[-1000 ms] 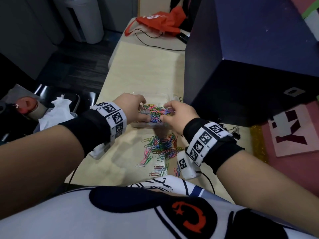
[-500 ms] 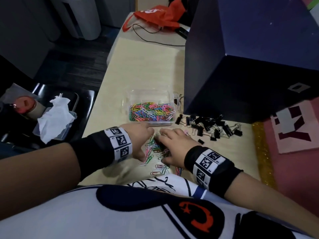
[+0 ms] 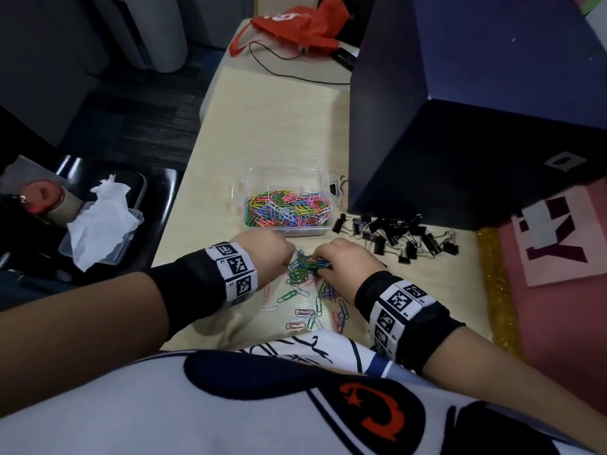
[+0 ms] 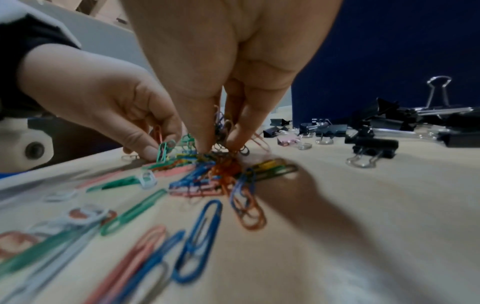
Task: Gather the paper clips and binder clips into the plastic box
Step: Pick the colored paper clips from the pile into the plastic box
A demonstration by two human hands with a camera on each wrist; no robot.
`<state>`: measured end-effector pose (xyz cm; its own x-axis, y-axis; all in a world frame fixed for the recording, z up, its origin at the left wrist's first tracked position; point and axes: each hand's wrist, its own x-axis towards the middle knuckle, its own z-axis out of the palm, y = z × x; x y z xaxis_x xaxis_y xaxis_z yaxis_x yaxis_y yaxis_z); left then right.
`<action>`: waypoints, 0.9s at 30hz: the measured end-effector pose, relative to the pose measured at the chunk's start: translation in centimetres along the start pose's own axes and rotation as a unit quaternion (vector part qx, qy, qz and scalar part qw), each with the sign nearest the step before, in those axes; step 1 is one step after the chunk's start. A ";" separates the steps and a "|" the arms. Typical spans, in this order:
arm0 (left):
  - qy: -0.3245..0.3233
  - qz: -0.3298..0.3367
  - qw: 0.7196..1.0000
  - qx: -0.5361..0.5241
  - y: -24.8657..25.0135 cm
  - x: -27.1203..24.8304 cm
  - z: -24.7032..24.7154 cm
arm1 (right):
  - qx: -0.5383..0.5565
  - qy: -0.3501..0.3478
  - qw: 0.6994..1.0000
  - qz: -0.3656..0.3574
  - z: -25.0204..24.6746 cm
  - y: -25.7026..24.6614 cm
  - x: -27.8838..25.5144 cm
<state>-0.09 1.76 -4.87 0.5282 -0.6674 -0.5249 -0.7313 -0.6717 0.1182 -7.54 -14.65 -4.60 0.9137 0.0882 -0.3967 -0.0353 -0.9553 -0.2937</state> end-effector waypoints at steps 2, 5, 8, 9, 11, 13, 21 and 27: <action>0.011 0.005 1.000 -0.008 -0.2 -0.3 -0.4 | 0.011 0.013 1.000 -0.007 -0.8 -0.1 0.0; 0.050 0.016 0.998 -0.035 -1.0 -0.8 -1.4 | 0.019 0.029 0.999 -0.018 -2.3 -0.7 0.2; 0.094 0.006 0.994 -0.061 -2.1 -1.4 -2.8 | 0.054 0.064 0.996 -0.009 -3.9 -1.5 0.7; 0.113 0.001 0.991 -0.070 -2.5 -1.5 -3.4 | 0.068 0.082 0.994 -0.003 -4.3 -1.8 1.0; 0.152 -0.012 0.985 -0.083 -3.2 -1.6 -4.5 | 0.089 0.117 0.989 0.011 -5.2 -2.3 1.8; 0.184 -0.030 0.978 -0.087 -3.7 -1.5 -5.5 | 0.095 0.131 0.987 0.022 -5.9 -2.8 2.6; 0.171 -0.003 0.982 -0.086 -3.1 -1.5 -4.0 | 0.019 0.019 0.998 0.058 -4.4 -1.5 1.7; 0.030 0.036 0.999 -0.002 -1.1 -1.0 -0.4 | -0.049 -0.071 0.995 -0.057 0.8 -1.0 0.7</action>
<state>0.34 2.99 -4.18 0.4996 -0.7312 -0.4644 -0.7666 -0.6229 0.1560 -7.16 -13.40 -5.25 0.8433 0.2303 -0.4857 0.1119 -0.9590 -0.2604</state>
